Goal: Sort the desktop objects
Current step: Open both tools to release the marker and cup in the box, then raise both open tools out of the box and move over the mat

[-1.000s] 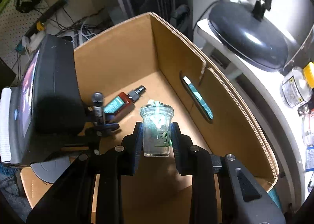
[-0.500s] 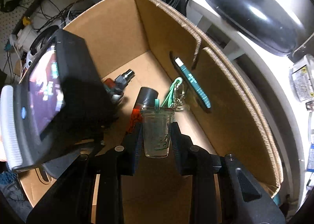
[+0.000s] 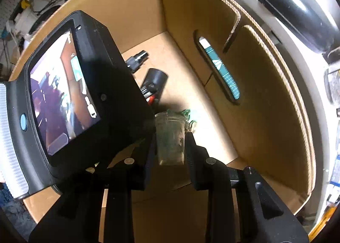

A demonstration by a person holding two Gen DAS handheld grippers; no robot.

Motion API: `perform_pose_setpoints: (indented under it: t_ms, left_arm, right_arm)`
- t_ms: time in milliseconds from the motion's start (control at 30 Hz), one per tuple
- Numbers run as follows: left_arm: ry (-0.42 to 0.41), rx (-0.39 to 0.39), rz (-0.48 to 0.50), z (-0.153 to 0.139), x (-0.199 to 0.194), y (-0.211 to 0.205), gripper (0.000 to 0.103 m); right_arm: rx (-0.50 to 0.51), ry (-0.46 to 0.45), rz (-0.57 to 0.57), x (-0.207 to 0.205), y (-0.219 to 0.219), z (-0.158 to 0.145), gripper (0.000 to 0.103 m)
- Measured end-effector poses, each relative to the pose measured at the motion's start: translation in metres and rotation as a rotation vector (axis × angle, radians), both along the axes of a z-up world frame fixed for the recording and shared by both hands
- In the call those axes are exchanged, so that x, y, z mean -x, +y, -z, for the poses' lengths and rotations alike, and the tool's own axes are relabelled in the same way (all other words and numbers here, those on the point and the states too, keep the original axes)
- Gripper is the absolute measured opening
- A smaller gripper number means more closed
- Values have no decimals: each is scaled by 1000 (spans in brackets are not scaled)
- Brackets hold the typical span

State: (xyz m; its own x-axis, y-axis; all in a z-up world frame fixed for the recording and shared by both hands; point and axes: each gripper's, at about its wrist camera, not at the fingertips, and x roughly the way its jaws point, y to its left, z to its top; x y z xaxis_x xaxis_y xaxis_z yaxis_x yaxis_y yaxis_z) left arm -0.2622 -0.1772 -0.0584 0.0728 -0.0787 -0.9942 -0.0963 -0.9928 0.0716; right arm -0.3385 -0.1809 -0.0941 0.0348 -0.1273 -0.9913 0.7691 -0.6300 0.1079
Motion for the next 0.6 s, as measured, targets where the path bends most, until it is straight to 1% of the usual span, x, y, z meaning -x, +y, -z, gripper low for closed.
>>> perform_pose_setpoints:
  t_ms: [33, 67, 100, 200, 300, 433, 500, 600]
  left_arm:
    - [9, 1, -3, -5, -3, 1, 43]
    - [23, -2, -7, -12, -7, 1, 53]
    - [37, -4, -10, -18, -10, 2, 56]
    - [85, -4, -18, -40, -22, 3, 56]
    - [155, 7, -25, -67, -37, 4, 56]
    - [262, 32, -37, -106, -61, 7, 56]
    - [298, 56, -46, -123, -60, -2, 56]
    - [363, 91, -45, -127, -71, -26, 56]
  right_arm:
    - [6, -5, -6, -3, 1, -2, 29]
    - [9, -5, -9, -5, 3, -4, 29]
    - [16, 2, -10, -8, 5, -8, 29]
    - [42, 23, -13, -18, 12, -21, 29]
    - [94, 48, -17, -30, 22, -40, 29]
    - [165, 129, -27, -53, 39, -72, 29]
    - [204, 172, -35, -57, 45, -89, 30]
    - [246, 202, -30, -74, 53, -105, 30]
